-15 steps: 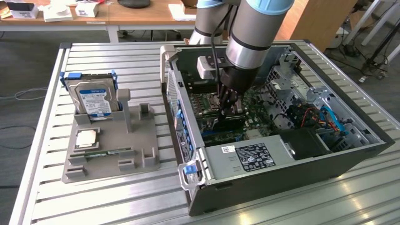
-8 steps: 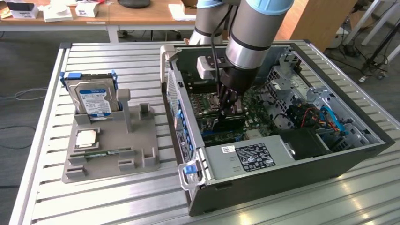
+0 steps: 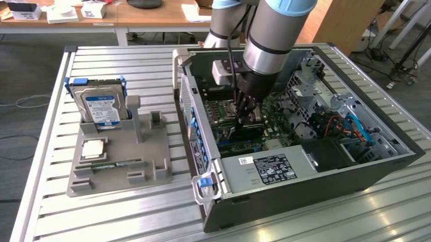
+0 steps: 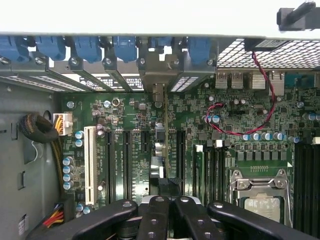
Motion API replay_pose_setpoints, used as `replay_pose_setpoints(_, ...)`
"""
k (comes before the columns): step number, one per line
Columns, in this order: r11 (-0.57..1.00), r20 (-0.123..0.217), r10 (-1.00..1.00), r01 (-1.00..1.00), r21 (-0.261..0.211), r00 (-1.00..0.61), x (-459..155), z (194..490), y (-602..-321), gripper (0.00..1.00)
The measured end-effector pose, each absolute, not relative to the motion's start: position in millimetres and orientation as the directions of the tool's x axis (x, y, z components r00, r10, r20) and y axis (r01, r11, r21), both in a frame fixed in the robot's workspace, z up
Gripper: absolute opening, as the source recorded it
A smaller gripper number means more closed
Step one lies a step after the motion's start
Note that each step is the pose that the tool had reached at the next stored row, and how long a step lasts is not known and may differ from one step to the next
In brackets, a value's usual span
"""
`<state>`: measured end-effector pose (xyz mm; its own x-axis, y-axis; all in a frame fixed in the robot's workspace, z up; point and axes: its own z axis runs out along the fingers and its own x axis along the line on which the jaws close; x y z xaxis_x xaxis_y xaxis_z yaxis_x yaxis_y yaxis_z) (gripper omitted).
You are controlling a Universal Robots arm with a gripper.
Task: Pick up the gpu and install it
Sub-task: 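Press down on the gpu until it lock into place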
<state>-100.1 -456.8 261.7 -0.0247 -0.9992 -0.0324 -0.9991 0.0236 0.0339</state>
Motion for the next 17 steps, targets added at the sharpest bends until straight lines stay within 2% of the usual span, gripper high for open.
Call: replay_pose_setpoints(17,0.023,-0.030,-0.999,-0.999,0.035,-0.025,-113.7,270.8,-456.9,0.11)
